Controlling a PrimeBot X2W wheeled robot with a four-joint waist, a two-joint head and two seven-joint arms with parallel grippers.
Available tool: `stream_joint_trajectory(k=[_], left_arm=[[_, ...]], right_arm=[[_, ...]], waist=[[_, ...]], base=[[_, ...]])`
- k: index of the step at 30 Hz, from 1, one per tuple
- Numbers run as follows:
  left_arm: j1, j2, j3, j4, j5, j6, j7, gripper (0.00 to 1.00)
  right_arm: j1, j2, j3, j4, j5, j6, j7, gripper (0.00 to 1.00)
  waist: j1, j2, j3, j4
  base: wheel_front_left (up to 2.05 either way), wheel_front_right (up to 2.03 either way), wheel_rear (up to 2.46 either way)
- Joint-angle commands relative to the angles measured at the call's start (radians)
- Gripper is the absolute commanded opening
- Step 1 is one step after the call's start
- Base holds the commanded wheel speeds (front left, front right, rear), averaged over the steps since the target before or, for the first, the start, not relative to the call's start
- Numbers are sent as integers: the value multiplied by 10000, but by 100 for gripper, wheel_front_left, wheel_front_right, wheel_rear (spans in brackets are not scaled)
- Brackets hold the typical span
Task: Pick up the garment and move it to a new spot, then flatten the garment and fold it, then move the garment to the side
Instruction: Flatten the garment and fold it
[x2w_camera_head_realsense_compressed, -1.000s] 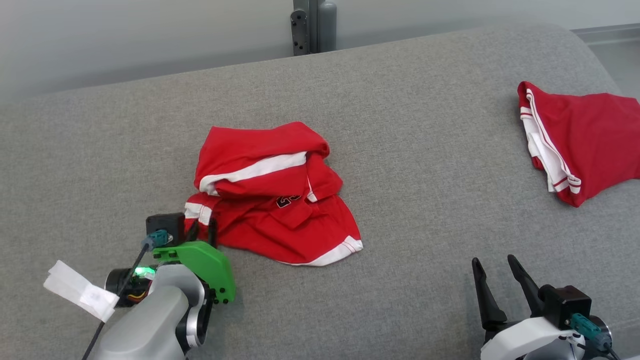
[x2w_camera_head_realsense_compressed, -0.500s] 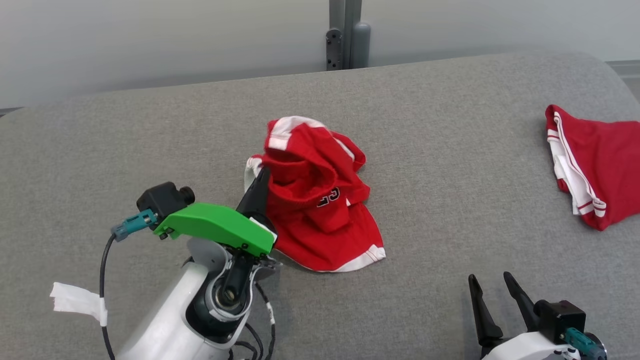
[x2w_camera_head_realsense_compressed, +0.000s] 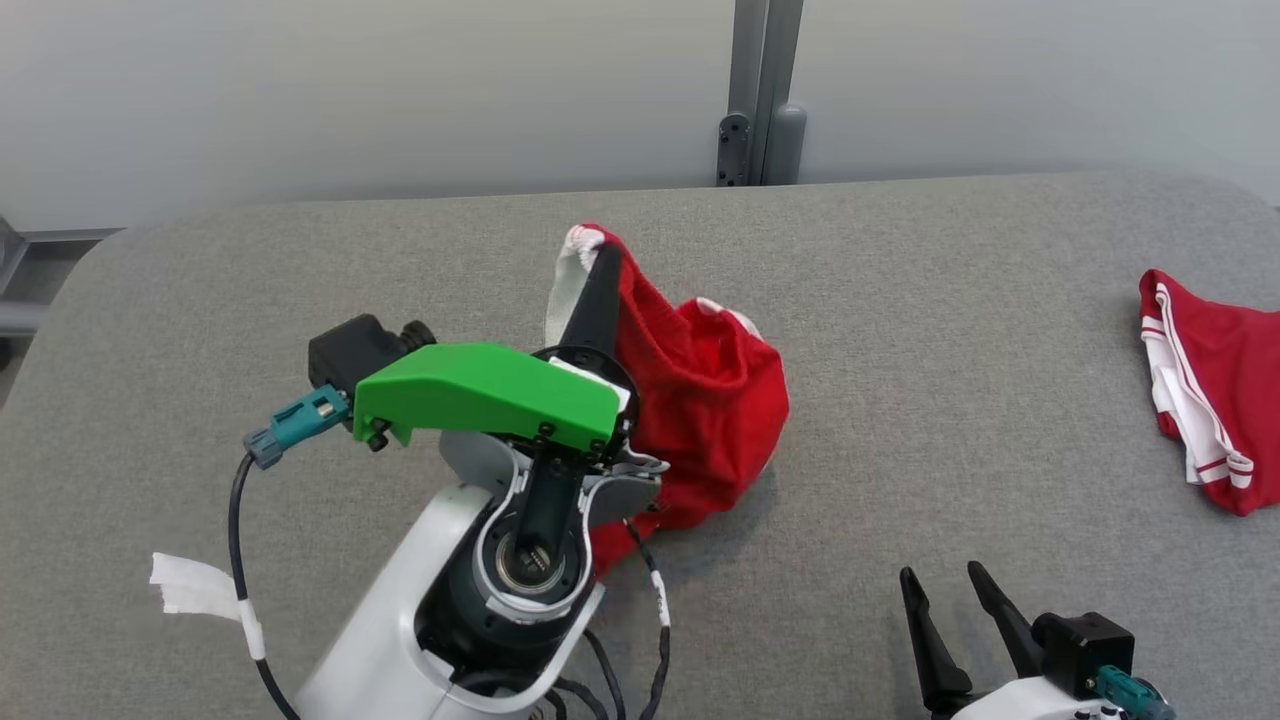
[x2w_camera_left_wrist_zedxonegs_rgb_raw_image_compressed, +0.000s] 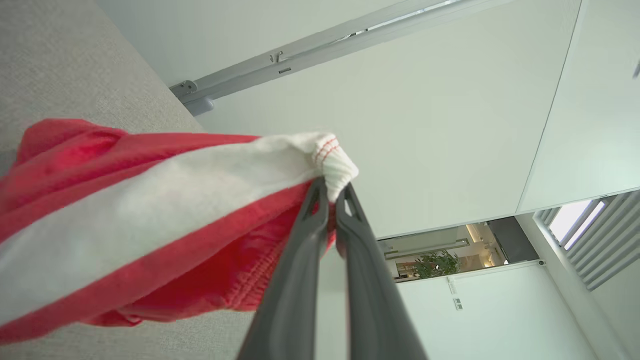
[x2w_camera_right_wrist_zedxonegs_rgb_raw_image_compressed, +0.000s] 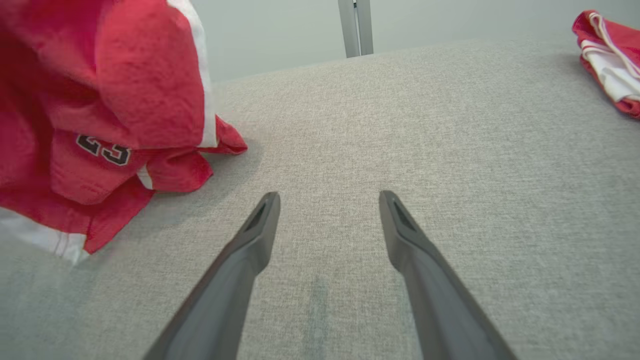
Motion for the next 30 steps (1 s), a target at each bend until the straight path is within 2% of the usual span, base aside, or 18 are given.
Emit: stream_joint_trajectory(k=[1, 4, 7, 14, 20, 30], left_arm=[[-151, -1, -105, -93, -335, 63, -149, 0], [-452, -9, -411, -86, -132, 46, -292, 0], [-636, 8, -346, 154, 598, -72, -288, 0], [-1403, -9, 868, 1153, 1788, -366, -286, 0], [-1592, -2, 1388, 1489, 1747, -629, -277, 0], [-1819, -2, 483, 1204, 1129, -925, -278, 0]], right_arm=[[7, -8, 70, 30, 70, 0, 4, 100], [-126, -8, 191, 36, 180, 0, 4, 100], [-181, -8, 173, 13, 180, 0, 4, 100], [-185, -5, 56, 79, 28, 0, 4, 100], [-93, -6, 33, 53, 10, 0, 4, 100], [-213, -7, 136, 120, -21, 0, 4, 100]], waist=[[0, 0, 13, -35], [0, 0, 91, -171], [0, 0, 195, -308], [0, 0, 240, -590], [0, 0, 178, -715], [0, 0, 82, -934]], base=[[0, 0, 0], [0, 0, 0], [0, 0, 0], [0, 0, 0], [0, 0, 0], [0, 0, 0]])
